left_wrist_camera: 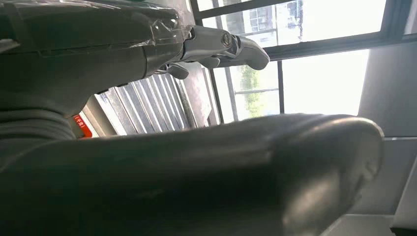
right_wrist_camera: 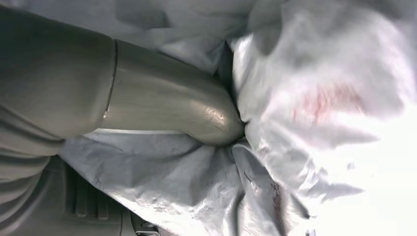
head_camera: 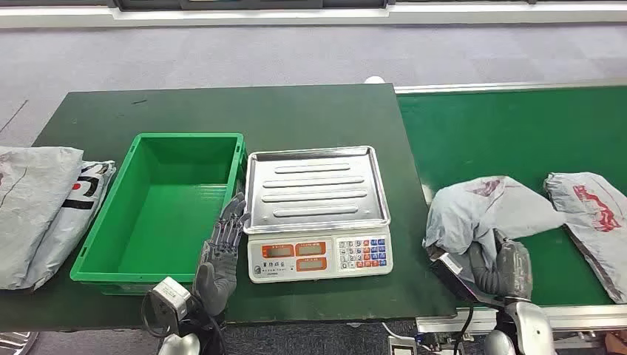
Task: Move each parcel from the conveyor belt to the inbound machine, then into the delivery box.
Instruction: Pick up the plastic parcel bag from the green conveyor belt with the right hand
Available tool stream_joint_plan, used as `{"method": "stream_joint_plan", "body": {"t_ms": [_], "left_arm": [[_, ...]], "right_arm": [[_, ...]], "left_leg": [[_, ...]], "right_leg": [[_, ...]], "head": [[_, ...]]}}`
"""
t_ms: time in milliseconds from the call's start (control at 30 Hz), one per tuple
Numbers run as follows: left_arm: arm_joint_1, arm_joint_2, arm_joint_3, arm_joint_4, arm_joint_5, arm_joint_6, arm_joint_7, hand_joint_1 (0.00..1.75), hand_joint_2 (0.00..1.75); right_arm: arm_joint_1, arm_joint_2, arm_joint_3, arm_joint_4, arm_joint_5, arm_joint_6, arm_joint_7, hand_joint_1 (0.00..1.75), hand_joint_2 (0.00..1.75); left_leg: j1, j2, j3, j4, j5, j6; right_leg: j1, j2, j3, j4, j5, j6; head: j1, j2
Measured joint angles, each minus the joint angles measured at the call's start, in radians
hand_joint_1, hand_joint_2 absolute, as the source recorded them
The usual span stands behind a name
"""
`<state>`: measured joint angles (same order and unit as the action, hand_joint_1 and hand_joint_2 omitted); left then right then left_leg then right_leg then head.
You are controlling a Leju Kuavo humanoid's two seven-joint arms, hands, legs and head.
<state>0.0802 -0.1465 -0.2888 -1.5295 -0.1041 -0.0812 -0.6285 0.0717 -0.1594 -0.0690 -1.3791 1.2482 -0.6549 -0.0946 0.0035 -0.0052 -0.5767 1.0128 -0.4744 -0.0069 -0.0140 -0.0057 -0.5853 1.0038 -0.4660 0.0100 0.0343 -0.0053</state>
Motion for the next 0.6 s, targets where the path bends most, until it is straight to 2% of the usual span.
{"method": "stream_joint_plan", "body": {"t_ms": [200,300,467,600], "left_arm": [[-0.014,-0.001,0.0,0.01,-0.007,0.004,0.002,0.0,0.0],[-0.022,-0.003,0.0,0.012,-0.009,0.009,0.009,0.0,0.0],[-0.028,-0.009,0.0,0.014,-0.01,0.009,0.016,0.0,0.0],[-0.032,-0.012,0.0,0.019,-0.011,0.009,0.018,0.0,0.0]], "right_arm": [[0.08,0.0,-0.009,-0.323,0.007,-0.041,-0.052,1.75,1.75],[0.091,0.0,-0.008,-0.423,0.035,-0.045,-0.087,1.75,1.75],[0.082,0.016,-0.008,-0.493,-0.009,-0.045,-0.211,1.75,1.75],[0.036,0.034,0.008,-0.476,-0.039,-0.044,-0.229,1.75,1.75]], "left_leg": [[0.0,0.002,0.0,0.0,-0.001,0.0],[0.0,0.002,0.001,0.0,-0.001,0.0],[0.0,0.002,0.001,0.0,-0.001,0.0],[0.0,0.003,0.001,0.0,-0.001,0.0]], "right_leg": [[0.0,0.001,0.0,0.0,-0.001,-0.001],[0.0,0.002,0.0,0.0,-0.001,0.0],[0.0,0.002,0.001,0.0,-0.001,0.0],[0.0,0.003,0.002,0.0,0.0,-0.001]], "head": [[0.0,0.0],[0.0,0.0],[0.0,0.0],[0.0,0.0]]}}
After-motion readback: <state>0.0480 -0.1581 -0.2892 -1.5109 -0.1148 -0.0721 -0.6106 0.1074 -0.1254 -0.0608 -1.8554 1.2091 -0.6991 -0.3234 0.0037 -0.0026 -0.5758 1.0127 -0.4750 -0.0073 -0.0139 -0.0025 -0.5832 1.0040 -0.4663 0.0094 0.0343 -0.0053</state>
